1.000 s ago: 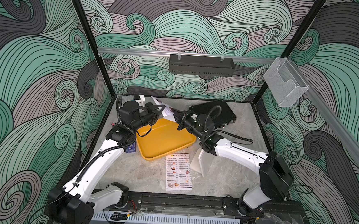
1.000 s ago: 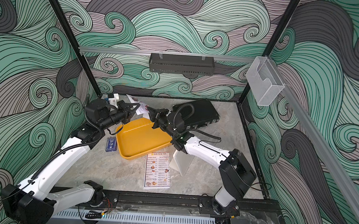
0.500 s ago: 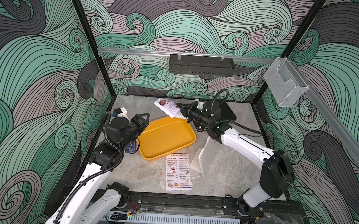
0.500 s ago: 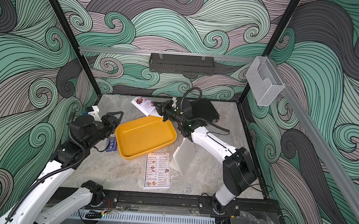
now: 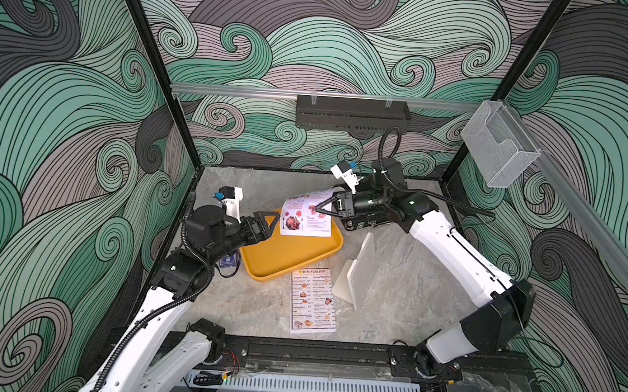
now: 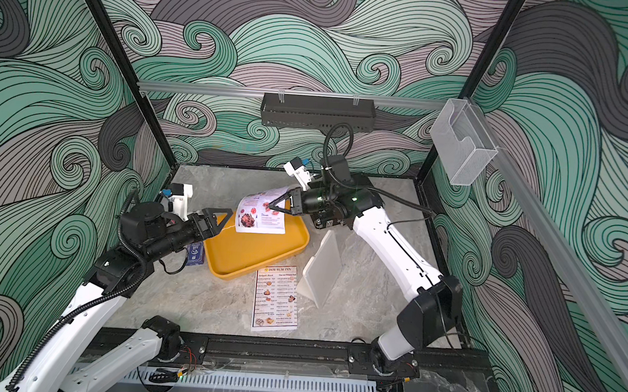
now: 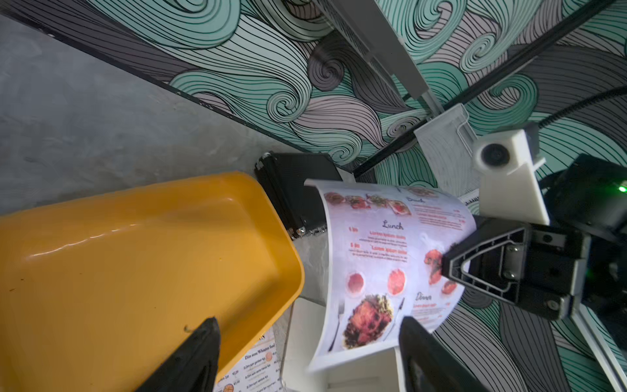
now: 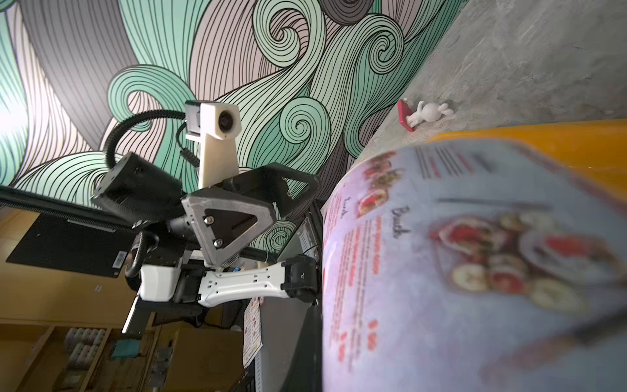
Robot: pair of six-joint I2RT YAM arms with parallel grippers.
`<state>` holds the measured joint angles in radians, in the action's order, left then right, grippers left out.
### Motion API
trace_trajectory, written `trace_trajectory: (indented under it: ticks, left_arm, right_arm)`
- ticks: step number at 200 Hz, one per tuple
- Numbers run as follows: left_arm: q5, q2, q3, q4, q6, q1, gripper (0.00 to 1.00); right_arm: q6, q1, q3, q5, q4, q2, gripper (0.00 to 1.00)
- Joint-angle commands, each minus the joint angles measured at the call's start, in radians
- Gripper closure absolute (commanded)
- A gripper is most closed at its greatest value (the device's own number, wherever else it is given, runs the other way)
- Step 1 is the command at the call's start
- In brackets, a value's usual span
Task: Replace the menus in the menu holders
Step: Pick up the menu from the storage box.
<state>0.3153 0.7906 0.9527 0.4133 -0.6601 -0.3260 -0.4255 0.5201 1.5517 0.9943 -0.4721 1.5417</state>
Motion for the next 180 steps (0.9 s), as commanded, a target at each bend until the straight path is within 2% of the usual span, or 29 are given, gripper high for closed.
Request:
trace_trajectory:
  ticks: [1, 31, 52, 72, 103, 157, 180]
  left_arm:
    - [0.221, 0.027, 0.017, -0.047, 0.032, 0.009, 0.15]
    - [0.395, 0.059, -0.044, -0.278, -0.139, 0.009, 0.14]
    - [0.46, 0.08, -0.065, -0.406, -0.229, 0.009, 0.15]
    - [0.503, 0.1, -0.059, -0.43, -0.256, 0.005, 0.24]
    - [0.565, 0.122, -0.057, -0.467, -0.308, 0.006, 0.38]
    - [0.633, 0.136, -0.044, -0.514, -0.384, 0.006, 0.44]
    - [0.643, 0.132, -0.033, -0.509, -0.394, 0.006, 0.51]
  right_arm:
    - [0.117, -0.028, -0.001, 0.168, -0.075, -0.055, 1.0]
    - [0.124, -0.029, 0.001, 0.223, -0.078, -0.086, 1.0]
    - [0.114, -0.029, 0.012, 0.249, -0.078, -0.091, 1.0]
    - [0.098, -0.028, 0.017, 0.255, -0.069, -0.092, 1.0]
    - [-0.004, -0.026, -0.026, 0.284, 0.069, -0.1, 1.0]
    - [-0.019, -0.028, -0.028, 0.258, 0.076, -0.08, 1.0]
    - [-0.015, -0.028, -0.037, 0.256, 0.076, -0.075, 1.0]
